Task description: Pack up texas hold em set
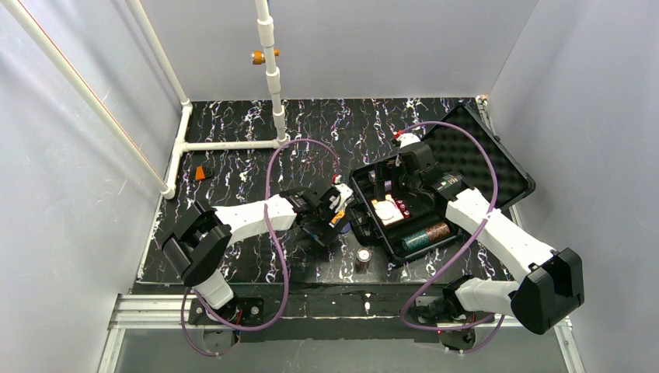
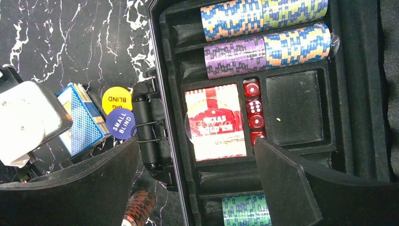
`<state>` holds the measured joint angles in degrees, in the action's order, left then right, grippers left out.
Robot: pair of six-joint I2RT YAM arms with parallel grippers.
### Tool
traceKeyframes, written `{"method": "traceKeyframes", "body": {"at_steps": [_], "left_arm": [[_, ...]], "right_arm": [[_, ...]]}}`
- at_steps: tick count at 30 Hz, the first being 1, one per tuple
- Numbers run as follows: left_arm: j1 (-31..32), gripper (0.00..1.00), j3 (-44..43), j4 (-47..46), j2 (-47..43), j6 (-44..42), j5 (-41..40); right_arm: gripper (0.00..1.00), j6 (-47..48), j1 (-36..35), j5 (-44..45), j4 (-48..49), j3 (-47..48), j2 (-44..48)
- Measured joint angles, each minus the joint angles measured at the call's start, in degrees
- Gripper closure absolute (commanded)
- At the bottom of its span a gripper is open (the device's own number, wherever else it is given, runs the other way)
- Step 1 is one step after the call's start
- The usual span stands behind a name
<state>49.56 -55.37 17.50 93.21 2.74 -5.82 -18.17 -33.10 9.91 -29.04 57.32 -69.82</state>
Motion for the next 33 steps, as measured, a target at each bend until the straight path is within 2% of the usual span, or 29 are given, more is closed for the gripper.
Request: {"method": "traceKeyframes", "body": {"at_steps": [3,7,11,12,13,21,29,31,33], "left_arm": [[-0.1,0.24,0.0,0.0,0.0,-0.2,0.5],[-0.2,0.29,0.0,-0.1,-0.1,-0.3,1.1],[-0.6,0.16,0.3,-0.1,-0.9,-0.3,2.5],[-0.7,0.05,0.6,0.0,-1.3,-0.3,3.1],[-0.7,0.02,0.7,0.3,-1.7,-0.2,3.7],[-0.3,0.02,1.3,5.7,-6.7,0.2,9.5],[-0.6,0.02,0.0,11.0,-19.2,-0.1,10.4],[-2.5,0.02,-0.6,11.8,-23.6,-0.3,9.8],[-7.2,0.02,-1.1,12.2,-27.5,-0.4,9.0]], "right_arm": [[0.00,0.0,0.0,0.0,0.0,0.0,0.0],[0.00,0.1,0.0,0.0,0.0,0.0,0.0],[0.00,0.1,0.0,-0.7,0.0,0.0,0.0],[0.00,0.2,0.0,-1.1,0.0,0.0,0.0],[0.00,0.2,0.0,-1.5,0.0,0.0,0.0],[0.00,1.1,0.0,-8.6,-0.5,0.3,-0.6],[0.00,2.2,-0.1,-16.3,-0.9,0.3,-1.8],[0.00,2.5,-0.5,-17.4,-0.8,0.3,-1.9],[0.00,3.1,-1.7,-17.9,-0.9,0.4,-2.2]]}}
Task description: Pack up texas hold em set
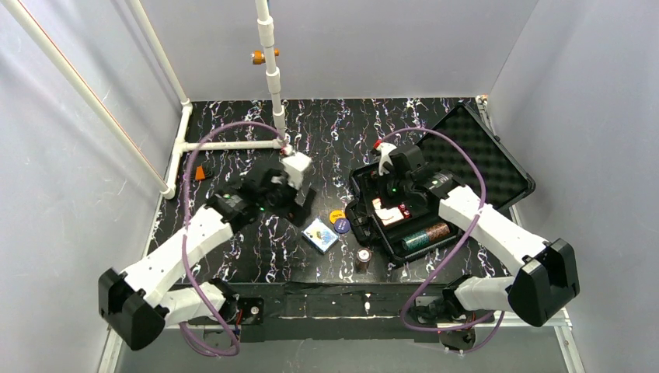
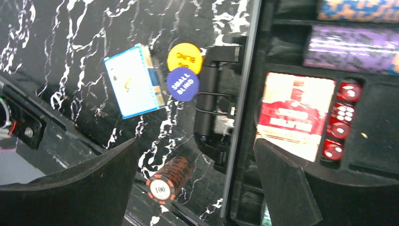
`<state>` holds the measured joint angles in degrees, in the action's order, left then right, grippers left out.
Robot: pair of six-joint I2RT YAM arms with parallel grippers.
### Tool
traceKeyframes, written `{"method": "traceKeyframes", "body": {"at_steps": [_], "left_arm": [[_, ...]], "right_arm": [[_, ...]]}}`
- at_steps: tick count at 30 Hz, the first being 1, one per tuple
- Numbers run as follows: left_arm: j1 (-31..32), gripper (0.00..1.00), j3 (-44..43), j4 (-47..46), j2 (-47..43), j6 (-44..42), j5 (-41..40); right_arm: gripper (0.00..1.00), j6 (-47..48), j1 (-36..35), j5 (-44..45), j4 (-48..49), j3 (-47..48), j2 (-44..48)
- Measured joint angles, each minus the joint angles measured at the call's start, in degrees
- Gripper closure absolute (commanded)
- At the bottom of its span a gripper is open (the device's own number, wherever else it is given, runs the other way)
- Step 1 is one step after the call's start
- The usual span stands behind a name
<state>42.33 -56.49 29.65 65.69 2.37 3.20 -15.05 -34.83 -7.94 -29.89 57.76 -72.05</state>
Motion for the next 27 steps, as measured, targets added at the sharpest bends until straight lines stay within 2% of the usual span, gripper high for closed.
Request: {"method": "traceKeyframes", "body": {"at_steps": [4,7,20,27], "left_arm": [[-11.1,0.02,0.8,-1.1,-5.3,0.0,-5.2],[-14.8,0.02,4.4,-3.2,-8.5,0.4,-8.4],[-17.5,0.02,8.1,-4.4,-14.9,1.9,-20.6],[-17.5,0.02,8.4,-4.4,-16.8,2.7,-25.0]], "right_arm": [[0.00,1.5,-5.0,0.1,0.0,1.9,-2.8],[0.00,2.5,-10.3,1.8,0.0,5.1,-7.0],[0.00,5.9,-22.1,6.5,-0.3,15.1,-28.0],[0.00,8.2,-25.2,9.3,0.3,16.6,-32.8]]}}
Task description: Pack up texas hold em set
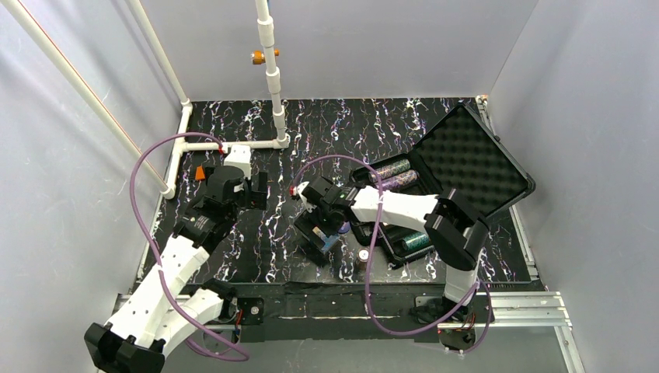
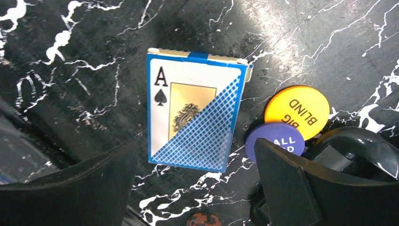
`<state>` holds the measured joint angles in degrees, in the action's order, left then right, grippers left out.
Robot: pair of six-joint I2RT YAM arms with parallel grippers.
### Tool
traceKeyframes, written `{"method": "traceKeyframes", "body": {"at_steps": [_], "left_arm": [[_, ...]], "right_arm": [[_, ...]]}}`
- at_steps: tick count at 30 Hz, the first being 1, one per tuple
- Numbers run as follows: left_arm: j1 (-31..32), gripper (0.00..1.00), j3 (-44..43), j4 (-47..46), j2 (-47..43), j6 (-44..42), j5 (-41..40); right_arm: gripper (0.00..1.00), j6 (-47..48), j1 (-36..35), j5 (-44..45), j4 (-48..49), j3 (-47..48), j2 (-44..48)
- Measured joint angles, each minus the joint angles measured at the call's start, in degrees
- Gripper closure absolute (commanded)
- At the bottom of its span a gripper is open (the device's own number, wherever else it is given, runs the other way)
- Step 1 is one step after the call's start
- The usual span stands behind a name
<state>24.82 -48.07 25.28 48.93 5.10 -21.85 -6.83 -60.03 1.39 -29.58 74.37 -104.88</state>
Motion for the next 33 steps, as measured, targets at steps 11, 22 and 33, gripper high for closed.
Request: {"method": "traceKeyframes", "body": {"at_steps": [11,22,33], "left_arm": [[0.0,0.02,0.5,-0.8,-1.9,0.0,-1.3],[0.0,0.02,0.5,-0.9,-1.9,0.0,-1.3],[0.0,0.02,0.5,-0.8,-1.9,0.0,-1.3]], "right_arm": [[0.00,1.0,-0.2,2.8,1.6,0.2,-1.9],[0.04,0.6,-1.2,3.1,3.2,0.5,-3.5],[0.29,0.0,-1.3,3.0,4.1,1.2,-5.5]]}}
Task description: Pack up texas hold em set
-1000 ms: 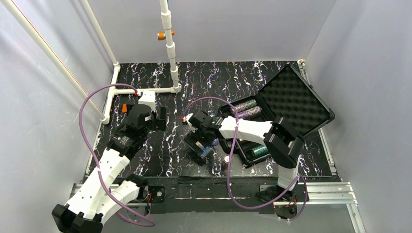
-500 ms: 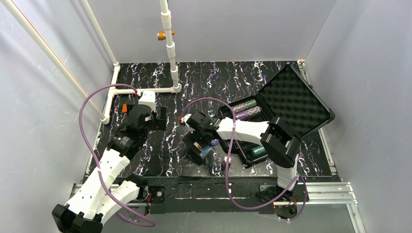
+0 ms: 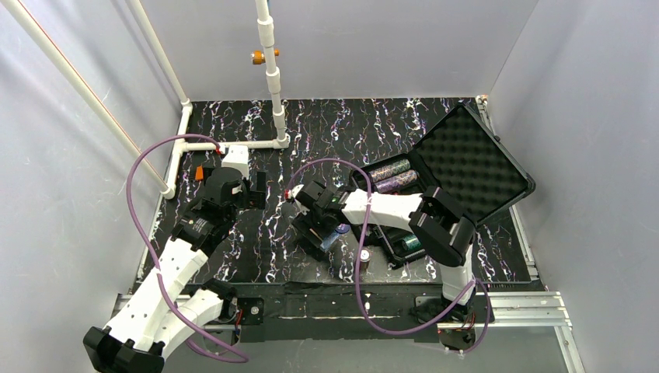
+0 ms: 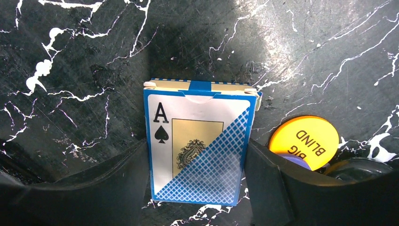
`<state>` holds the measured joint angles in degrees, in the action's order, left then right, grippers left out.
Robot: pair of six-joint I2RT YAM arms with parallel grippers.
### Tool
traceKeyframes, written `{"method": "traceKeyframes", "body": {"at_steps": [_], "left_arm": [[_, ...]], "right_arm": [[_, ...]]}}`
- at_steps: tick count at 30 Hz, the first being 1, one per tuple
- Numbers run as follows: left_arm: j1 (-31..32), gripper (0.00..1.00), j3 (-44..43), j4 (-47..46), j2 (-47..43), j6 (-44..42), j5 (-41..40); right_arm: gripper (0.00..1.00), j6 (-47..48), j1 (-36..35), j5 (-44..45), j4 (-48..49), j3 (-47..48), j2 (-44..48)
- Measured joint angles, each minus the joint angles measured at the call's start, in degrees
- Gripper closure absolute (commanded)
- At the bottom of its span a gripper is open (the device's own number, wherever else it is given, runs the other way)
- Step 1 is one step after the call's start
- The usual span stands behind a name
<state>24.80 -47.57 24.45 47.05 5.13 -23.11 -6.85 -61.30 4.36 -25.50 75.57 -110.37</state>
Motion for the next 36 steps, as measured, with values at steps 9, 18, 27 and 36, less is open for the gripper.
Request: {"method": "traceKeyframes", "body": {"at_steps": [9,18,27,36], "left_arm": [[0.0,0.02,0.1,0.0,0.0,-0.1,0.0],[0.0,0.02,0.1,0.0,0.0,-0.2,0.2],[0.0,0.02,0.2,-0.2,0.1,-0.4,2.0],[0.0,0.02,0.3,-0.5,0.6,-0.6,3.6]], "right_arm": [[0.46,-0.2,0.0,0.8,-1.2,0.9,0.2],[0.50,2.6,0.2,6.5,-3.5,1.1,9.6],[0.50,4.6,10.7,8.0,-5.7,1.4,18.2],[0.49,7.5,22.1,16.8,-5.6,-5.3,28.5]]}}
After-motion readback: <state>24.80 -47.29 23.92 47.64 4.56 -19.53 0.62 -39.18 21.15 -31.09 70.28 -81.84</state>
